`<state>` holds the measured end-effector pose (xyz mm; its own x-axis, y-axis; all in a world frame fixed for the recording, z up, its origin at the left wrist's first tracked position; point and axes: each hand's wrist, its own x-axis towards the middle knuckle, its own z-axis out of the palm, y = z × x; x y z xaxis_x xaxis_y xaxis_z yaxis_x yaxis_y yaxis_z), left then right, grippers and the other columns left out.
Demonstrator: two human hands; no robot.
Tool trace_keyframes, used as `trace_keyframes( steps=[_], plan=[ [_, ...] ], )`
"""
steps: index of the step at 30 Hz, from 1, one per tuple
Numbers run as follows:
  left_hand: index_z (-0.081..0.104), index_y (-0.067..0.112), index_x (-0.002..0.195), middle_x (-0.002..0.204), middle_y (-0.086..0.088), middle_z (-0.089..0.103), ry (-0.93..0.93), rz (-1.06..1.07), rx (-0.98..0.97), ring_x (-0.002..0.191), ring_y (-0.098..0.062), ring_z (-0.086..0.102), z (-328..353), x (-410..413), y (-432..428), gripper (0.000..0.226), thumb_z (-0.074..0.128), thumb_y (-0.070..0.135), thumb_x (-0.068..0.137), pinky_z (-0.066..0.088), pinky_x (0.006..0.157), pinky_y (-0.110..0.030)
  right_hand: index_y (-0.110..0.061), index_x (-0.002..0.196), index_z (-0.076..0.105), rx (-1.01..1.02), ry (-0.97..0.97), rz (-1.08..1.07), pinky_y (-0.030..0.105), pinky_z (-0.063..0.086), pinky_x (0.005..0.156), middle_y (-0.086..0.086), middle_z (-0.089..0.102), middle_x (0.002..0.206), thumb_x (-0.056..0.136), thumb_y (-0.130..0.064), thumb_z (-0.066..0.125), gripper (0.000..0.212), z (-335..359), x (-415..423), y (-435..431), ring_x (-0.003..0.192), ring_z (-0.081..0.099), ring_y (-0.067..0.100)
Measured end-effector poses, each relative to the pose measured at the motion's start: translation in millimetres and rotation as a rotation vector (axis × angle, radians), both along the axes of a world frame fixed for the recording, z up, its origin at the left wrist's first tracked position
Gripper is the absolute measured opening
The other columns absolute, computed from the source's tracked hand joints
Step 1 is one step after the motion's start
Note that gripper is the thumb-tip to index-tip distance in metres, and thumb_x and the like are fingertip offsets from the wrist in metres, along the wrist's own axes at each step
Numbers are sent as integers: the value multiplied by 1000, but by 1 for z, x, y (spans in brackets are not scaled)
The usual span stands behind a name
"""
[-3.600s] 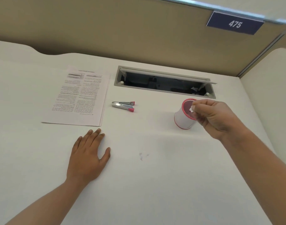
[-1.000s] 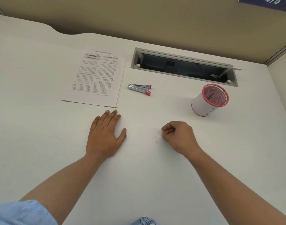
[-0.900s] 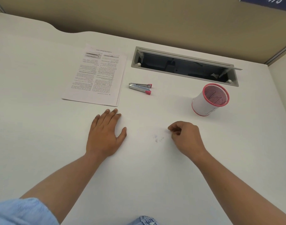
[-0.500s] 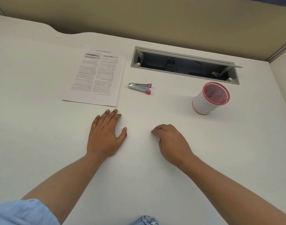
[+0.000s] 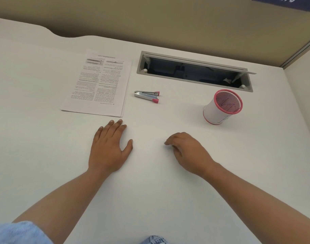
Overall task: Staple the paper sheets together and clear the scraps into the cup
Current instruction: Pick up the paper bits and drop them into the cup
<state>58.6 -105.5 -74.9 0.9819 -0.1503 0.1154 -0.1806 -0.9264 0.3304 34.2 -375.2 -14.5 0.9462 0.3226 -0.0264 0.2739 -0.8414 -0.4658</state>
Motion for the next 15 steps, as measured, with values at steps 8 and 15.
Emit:
trace_keyframes(
  steps=[8, 15],
  plan=[
    [53, 21, 139, 155, 3, 47, -4, 3, -4, 148, -20, 36, 0, 0, 0, 59, 44, 52, 91, 22, 123, -43, -11, 90, 76, -83, -28, 181, 35, 53, 80, 0, 73, 97, 79, -8, 63, 17, -6, -6, 4, 93, 65, 21],
    [52, 21, 139, 155, 3, 47, -4, 2, -4, 148, -20, 36, 0, 0, 0, 59, 44, 53, 91, 23, 123, -45, -12, 103, 74, -40, 31, -97, 27, 49, 85, 2, 70, 104, 85, -2, 55, 28, 8, 1, -5, 98, 63, 22]
  ],
)
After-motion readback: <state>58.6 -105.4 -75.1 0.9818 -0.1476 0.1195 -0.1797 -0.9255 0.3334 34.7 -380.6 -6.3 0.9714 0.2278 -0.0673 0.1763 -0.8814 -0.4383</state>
